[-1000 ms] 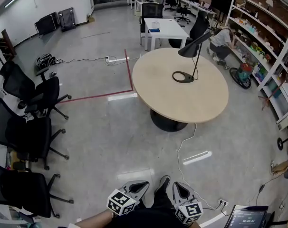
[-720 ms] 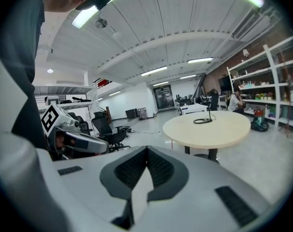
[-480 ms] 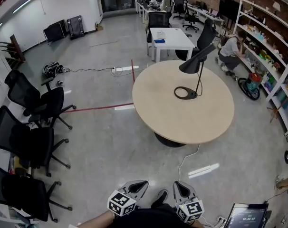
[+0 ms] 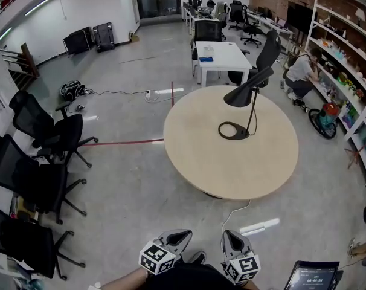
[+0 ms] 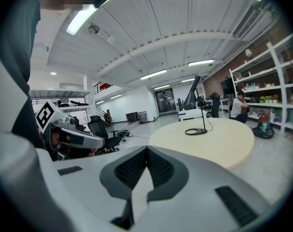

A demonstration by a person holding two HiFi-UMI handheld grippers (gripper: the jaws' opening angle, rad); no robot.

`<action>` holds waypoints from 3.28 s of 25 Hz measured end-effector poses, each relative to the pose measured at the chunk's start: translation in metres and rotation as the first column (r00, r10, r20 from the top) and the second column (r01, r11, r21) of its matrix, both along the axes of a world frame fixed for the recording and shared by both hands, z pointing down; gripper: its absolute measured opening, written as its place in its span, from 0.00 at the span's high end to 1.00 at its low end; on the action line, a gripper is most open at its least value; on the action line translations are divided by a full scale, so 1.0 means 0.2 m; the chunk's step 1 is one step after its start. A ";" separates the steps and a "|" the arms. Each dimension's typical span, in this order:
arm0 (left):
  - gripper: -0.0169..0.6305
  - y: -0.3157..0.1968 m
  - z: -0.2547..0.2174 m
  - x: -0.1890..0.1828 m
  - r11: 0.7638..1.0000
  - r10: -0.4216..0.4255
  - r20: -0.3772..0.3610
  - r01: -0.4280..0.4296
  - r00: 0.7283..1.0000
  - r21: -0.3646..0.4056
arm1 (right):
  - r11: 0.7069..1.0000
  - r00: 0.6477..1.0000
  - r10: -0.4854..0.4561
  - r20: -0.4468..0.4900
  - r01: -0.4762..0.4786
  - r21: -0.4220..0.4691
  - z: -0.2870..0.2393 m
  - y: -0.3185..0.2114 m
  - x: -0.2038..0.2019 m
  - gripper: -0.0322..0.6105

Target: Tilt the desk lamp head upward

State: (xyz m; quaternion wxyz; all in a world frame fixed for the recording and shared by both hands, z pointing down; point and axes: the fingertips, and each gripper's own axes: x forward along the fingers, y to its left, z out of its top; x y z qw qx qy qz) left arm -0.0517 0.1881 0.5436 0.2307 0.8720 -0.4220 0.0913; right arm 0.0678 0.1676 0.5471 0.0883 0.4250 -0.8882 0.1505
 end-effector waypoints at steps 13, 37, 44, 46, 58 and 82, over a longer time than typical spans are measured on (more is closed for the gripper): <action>0.97 -0.34 0.06 0.08 0.997 0.071 -0.001 -0.071 0.997 -0.037 | 0.994 0.995 0.096 -0.013 -0.097 -0.053 0.08 -0.29 0.13 0.95; 0.97 -1.27 0.08 -0.31 0.980 0.198 -0.058 -0.199 0.979 -0.018 | 0.945 0.940 0.323 -0.108 -0.326 -0.008 -0.01 -1.09 -0.08 0.95; 0.97 -1.50 0.04 -0.27 0.990 0.142 -0.078 -0.142 0.987 0.005 | 0.939 0.934 0.343 -0.104 -0.344 0.008 0.00 -1.29 0.04 0.95; 0.97 -1.58 0.02 -0.27 0.994 0.106 -0.078 -0.106 0.991 0.007 | 0.943 0.938 0.333 -0.099 -0.334 0.014 -0.01 -1.39 0.07 0.95; 0.97 -2.01 -0.15 -0.07 0.998 -0.018 -0.080 0.022 0.997 0.056 | 0.955 0.953 0.293 -0.075 -0.287 0.082 -0.10 -1.88 0.42 0.95; 0.81 -2.75 -0.16 0.11 0.998 -0.005 -0.241 -0.010 0.970 -0.061 | 0.950 0.932 0.309 -0.191 -0.295 0.100 0.06 -2.60 0.48 0.88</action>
